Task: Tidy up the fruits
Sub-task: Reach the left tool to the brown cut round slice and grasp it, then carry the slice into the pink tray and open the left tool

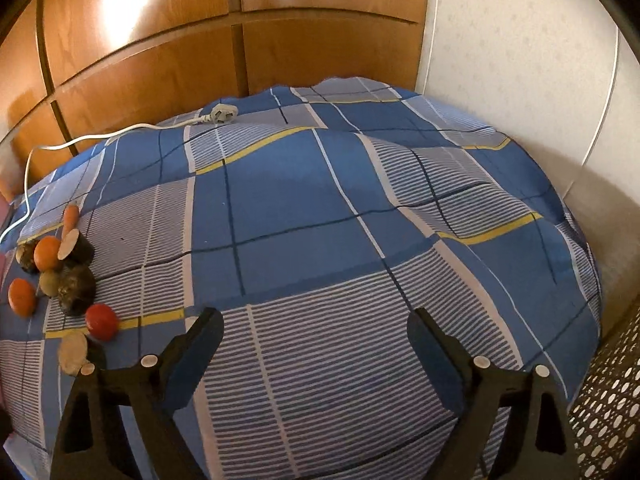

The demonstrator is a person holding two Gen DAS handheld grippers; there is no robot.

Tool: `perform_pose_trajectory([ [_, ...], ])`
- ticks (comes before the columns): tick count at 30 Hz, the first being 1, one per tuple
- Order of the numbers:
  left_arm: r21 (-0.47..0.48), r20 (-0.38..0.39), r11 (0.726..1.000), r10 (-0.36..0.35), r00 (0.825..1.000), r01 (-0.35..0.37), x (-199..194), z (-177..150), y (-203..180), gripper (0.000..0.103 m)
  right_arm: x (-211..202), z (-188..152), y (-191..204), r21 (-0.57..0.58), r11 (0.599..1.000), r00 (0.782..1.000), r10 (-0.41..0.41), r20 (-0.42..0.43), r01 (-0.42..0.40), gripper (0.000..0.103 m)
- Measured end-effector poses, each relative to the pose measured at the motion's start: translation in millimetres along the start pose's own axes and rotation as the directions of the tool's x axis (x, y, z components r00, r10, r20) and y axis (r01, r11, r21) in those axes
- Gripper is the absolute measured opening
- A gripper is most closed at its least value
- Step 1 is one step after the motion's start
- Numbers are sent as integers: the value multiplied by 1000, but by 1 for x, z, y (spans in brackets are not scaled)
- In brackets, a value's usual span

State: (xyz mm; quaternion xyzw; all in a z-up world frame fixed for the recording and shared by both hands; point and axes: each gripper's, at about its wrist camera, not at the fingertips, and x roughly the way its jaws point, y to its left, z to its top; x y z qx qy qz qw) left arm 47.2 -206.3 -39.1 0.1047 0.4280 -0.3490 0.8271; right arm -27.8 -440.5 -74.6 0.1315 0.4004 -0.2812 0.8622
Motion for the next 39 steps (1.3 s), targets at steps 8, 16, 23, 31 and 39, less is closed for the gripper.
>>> perform_pose_trajectory([
  [8,32,-53,999,-6,999,8,36,16,-19,66,15,-10,-5,4,1000,1000,-14,-9,14,95],
  [16,21,-89,999,-47,995,49,55,13,-22,32,15,-15,-6,18,1000,1000,4,30,-4,98],
  [23,-65,-2,994,-83,997,82,5,-5,-1,32,14,-15,-5,13,1000,999,-5,40,4,98],
  [31,-317,103,948,73,992,-36,-64,-24,88,32,13,-14,-4,8,1000,999,-11,38,11,98],
  [39,-582,32,772,336,941,-255,-95,-43,225,32,13,-15,-3,3,1000,999,-23,36,23,98],
])
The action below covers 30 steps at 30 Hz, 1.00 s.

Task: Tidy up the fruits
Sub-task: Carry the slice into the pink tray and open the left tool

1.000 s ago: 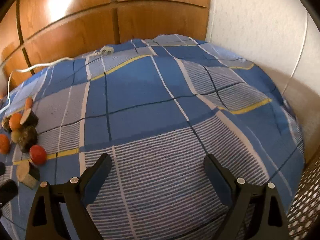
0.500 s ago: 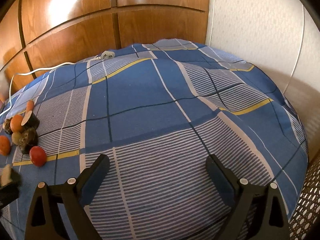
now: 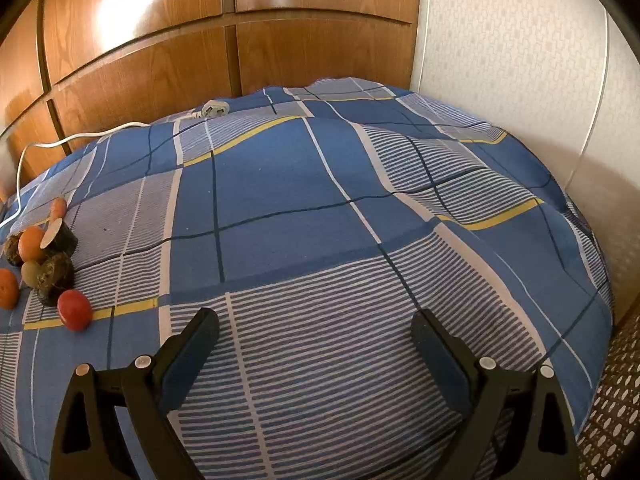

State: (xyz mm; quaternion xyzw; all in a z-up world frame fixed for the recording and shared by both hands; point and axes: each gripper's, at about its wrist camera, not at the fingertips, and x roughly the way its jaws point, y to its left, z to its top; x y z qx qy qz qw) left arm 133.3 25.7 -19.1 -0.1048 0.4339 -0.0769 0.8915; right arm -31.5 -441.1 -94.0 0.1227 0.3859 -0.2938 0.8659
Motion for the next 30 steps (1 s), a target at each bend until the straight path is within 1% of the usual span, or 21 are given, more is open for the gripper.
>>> perform_pose_trajectory([
  [1,-4,-1,999,33,999,-33,6,6,9,32,0,0,0,-1,1000,1000,-1,0,1,98],
  [2,-20,-3,999,50,999,-51,12,14,18,32,0,0,1,-1,1000,1000,-4,0,4,98],
  [3,-24,-3,998,62,998,-62,16,18,23,32,0,0,1,-2,1000,1000,-6,-2,6,98],
  [5,-29,3,993,119,993,-118,29,28,31,32,0,0,1,-5,1000,1000,-11,-5,11,98],
  [7,-32,8,990,136,991,-136,37,34,38,33,0,1,1,-5,1000,1000,-14,-7,14,98],
  [9,-38,11,983,181,983,-180,43,38,43,35,1,1,1,-7,1000,1000,-16,-9,16,98],
  [10,-43,16,981,190,982,-189,43,38,44,42,0,1,1,-7,1000,1000,-17,-10,17,98],
  [11,-49,27,980,197,980,-195,42,41,48,52,1,1,1,-8,1000,1000,-18,-13,18,98],
  [12,-52,42,978,206,978,-203,37,40,47,55,1,1,1,-8,1000,1000,-18,-15,17,98],
  [15,-59,79,979,198,977,-194,17,28,42,56,1,1,1,-10,1000,1000,-17,-20,17,98],
  [18,-64,90,982,184,979,-179,3,15,34,56,1,2,2,-13,1000,1000,-21,-22,21,98],
  [22,-28,104,987,163,981,-161,-14,-8,22,56,1,3,2,-15,1000,999,-22,-35,22,98],
  [25,-9,110,989,149,983,-148,-26,-27,15,63,1,6,3,-24,1000,998,-21,-62,20,98],
  [27,-10,96,991,137,986,-136,-29,-37,11,65,-2,9,5,-33,999,996,-15,-84,12,89],
  [28,-17,84,991,136,987,-135,-31,-43,11,65,-5,10,9,-46,999,996,0,-84,-4,83],
  [30,-28,71,991,131,989,-129,-31,-51,11,68,-13,10,17,-69,997,997,35,-71,-40,82],
])
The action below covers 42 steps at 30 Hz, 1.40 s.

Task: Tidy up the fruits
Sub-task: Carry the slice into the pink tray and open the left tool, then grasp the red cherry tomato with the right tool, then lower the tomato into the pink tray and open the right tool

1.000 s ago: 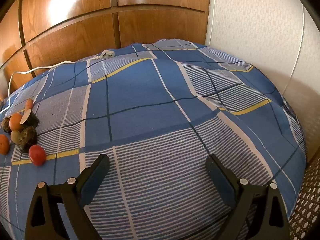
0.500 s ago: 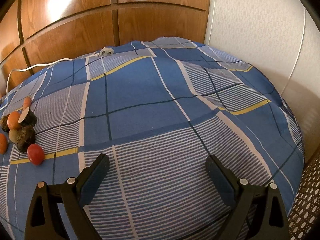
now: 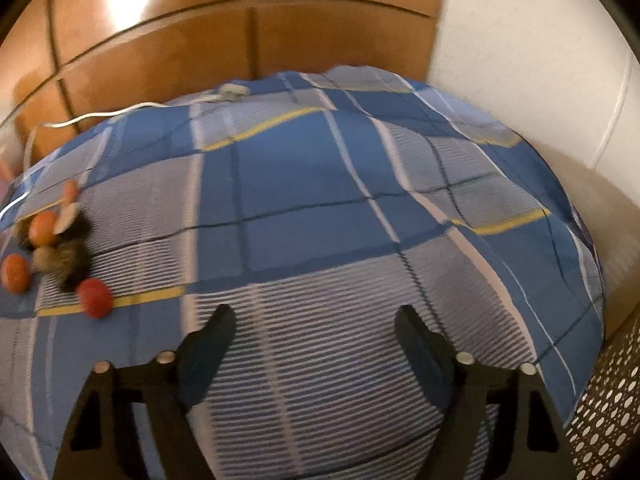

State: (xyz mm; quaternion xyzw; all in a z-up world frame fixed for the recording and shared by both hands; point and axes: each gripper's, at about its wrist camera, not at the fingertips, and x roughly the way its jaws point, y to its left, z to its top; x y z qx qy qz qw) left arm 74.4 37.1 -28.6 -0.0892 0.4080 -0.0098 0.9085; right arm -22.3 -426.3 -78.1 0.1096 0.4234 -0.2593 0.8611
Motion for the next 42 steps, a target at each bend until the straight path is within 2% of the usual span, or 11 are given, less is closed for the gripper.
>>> perform_pose_trajectory([
  [5,-9,5,1000,22,1000,-22,-11,-17,0,79,-23,5,31,-66,987,988,146,42,-143,73],
  [11,-17,6,1000,10,1000,-9,-18,-27,1,80,-28,11,76,-141,946,955,295,4,-292,64],
  [13,-13,13,1000,15,1000,-15,-21,-29,0,82,-24,11,87,-158,939,951,308,-9,-305,60],
  [15,-4,24,1000,30,999,-30,-23,-32,-1,84,-17,11,98,-179,933,950,311,-38,-312,49],
  [17,-6,31,1000,30,999,-30,-26,-33,0,84,-10,8,105,-200,930,951,300,-70,-308,29],
  [19,-12,39,999,31,999,-30,-28,-33,2,84,-2,5,107,-205,930,952,291,-93,-304,24],
  [25,-47,44,998,31,999,-29,-31,-33,12,84,-17,2,104,-227,920,948,308,-80,-318,23],
  [28,-65,52,997,45,998,-42,-33,-33,17,84,-34,1,113,-266,895,934,350,-79,-358,23],
  [32,-96,61,994,58,996,-52,-34,-31,27,84,-58,-1,146,-370,817,894,437,-100,-441,23],
  [39,-133,71,988,90,993,-80,-35,-30,39,85,-86,-6,230,-494,621,780,584,-226,-609,23],
  [42,-142,63,986,100,993,-90,-33,-30,43,85,-90,-8,267,-523,562,750,604,-270,-641,23],
])
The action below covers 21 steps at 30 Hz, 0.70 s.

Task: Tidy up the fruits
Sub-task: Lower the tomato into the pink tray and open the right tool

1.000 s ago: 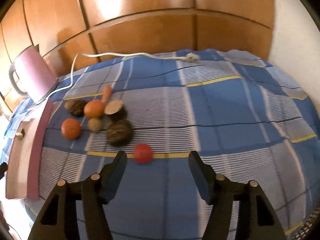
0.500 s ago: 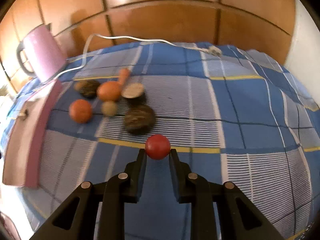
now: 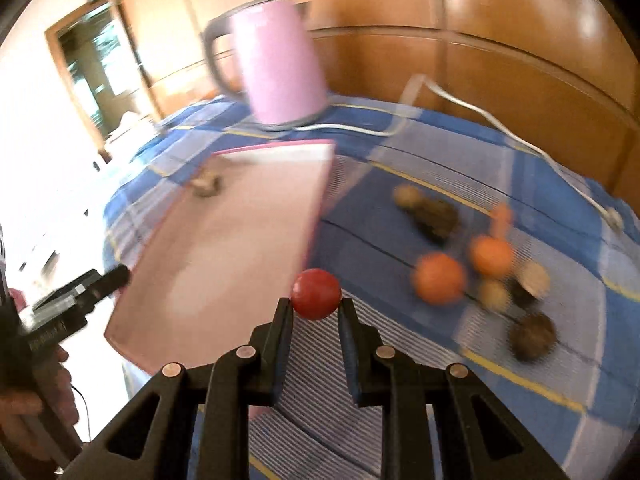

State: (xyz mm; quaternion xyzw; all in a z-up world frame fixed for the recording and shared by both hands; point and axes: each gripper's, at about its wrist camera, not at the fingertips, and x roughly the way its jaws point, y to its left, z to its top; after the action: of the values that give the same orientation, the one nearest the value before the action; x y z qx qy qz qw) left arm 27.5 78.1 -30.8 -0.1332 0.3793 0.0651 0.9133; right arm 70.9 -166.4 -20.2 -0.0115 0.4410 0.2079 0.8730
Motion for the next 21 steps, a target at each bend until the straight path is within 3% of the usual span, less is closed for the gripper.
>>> perform_pose_trajectory([
  [6,-5,-15,1000,6,1000,-6,4,-2,3,85,43,30,32,-35,999,999,25,-41,-26,24],
  [8,1,-13,1000,3,1000,-3,4,-3,2,85,49,36,34,-32,999,999,18,-38,-20,35],
  [11,11,-7,1000,3,1000,-3,4,-3,0,85,50,40,32,-12,1000,1000,3,-28,-3,37],
  [16,20,-17,1000,-3,1000,3,5,-5,-4,85,31,24,19,22,999,999,-42,-2,42,37],
  [21,47,-8,999,-21,1000,21,-1,-6,-13,85,3,-5,-4,72,987,989,-144,26,141,37],
])
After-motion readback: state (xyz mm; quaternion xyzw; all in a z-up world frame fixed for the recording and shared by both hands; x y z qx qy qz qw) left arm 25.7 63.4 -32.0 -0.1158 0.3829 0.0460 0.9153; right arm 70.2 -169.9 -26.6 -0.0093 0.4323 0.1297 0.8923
